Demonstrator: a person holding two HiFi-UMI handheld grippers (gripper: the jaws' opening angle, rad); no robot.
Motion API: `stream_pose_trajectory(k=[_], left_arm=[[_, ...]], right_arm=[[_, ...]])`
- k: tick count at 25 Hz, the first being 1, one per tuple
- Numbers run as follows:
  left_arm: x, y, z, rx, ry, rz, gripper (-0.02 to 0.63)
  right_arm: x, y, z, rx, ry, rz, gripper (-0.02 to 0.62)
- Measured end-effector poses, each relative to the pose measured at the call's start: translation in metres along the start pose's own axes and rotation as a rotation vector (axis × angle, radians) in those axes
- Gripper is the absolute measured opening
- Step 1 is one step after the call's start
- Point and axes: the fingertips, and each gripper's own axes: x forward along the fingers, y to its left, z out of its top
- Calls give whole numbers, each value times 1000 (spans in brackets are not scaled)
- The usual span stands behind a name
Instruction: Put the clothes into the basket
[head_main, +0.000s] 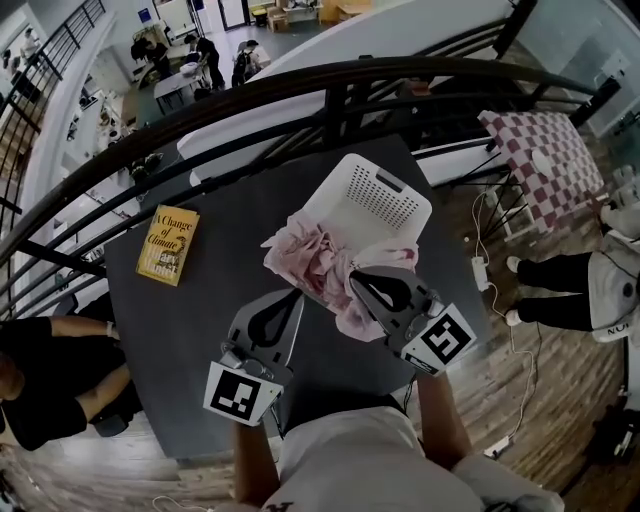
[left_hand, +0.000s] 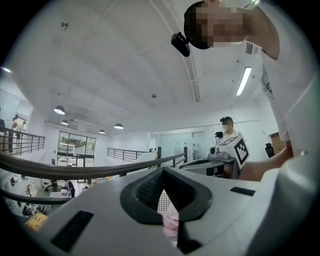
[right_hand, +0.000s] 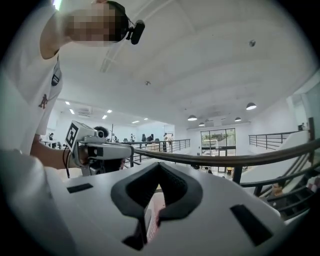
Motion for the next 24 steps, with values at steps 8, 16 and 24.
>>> stream_pose_trajectory(k=[8,16,24], left_arm=[[-8,-9,7,21,-11,-2,3],[-16,-12,13,37,-19,0,3],[-17,-17,13,41,-18,-4,3]], right_arm=[[-7,10,6,-1,-17,1,15],[-8,20,11,-8,-24,7,15],[-12,22,11,-11,-18,3,15]])
